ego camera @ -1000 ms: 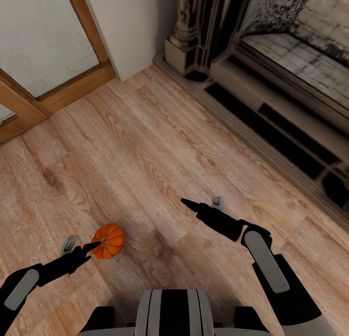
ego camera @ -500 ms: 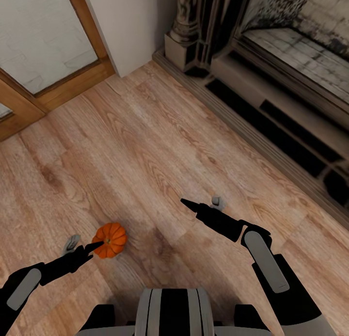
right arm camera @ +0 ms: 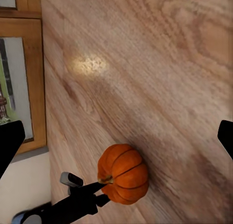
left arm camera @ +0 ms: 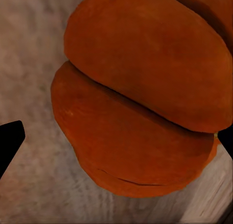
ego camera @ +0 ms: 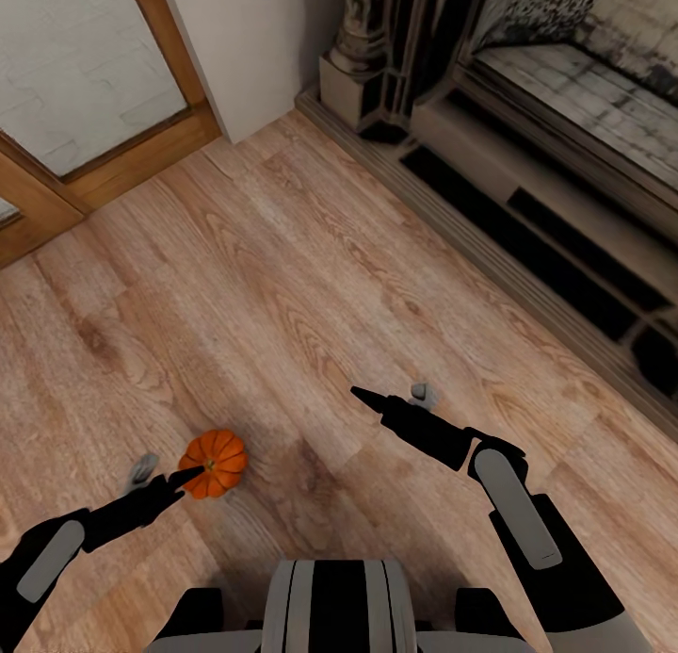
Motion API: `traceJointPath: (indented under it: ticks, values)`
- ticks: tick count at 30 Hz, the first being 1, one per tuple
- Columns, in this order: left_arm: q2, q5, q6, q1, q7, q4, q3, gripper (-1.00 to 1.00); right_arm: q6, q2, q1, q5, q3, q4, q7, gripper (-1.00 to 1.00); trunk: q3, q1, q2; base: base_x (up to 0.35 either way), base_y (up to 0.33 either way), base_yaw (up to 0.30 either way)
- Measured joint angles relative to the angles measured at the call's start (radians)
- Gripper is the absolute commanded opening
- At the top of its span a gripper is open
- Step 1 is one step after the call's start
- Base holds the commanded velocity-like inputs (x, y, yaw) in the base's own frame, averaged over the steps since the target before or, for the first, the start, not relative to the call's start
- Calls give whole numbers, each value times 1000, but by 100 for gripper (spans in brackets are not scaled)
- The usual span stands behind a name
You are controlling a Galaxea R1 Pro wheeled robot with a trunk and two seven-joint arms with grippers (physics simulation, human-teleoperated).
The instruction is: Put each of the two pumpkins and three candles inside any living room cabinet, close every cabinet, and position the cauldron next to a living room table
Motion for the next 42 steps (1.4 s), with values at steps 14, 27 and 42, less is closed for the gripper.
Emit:
traceJointPath:
  ticks: [14, 27, 42]
  values:
    - [-1, -68, -42, 1, -64, -22, -52, 100, 0, 0, 0, 0, 0, 1, 0, 100, 0, 0, 0, 0, 0, 0]
    - [-1, -119, -68, 1, -92, -14, -50, 100, 0, 0, 0, 0, 0, 2, 0, 100, 0, 0, 0, 0, 0, 0]
    - [-1, -112, -86, 1, -92, -8, -44, 100, -2, 0, 0, 0, 0, 3, 0, 100, 0, 0, 0, 0, 0, 0]
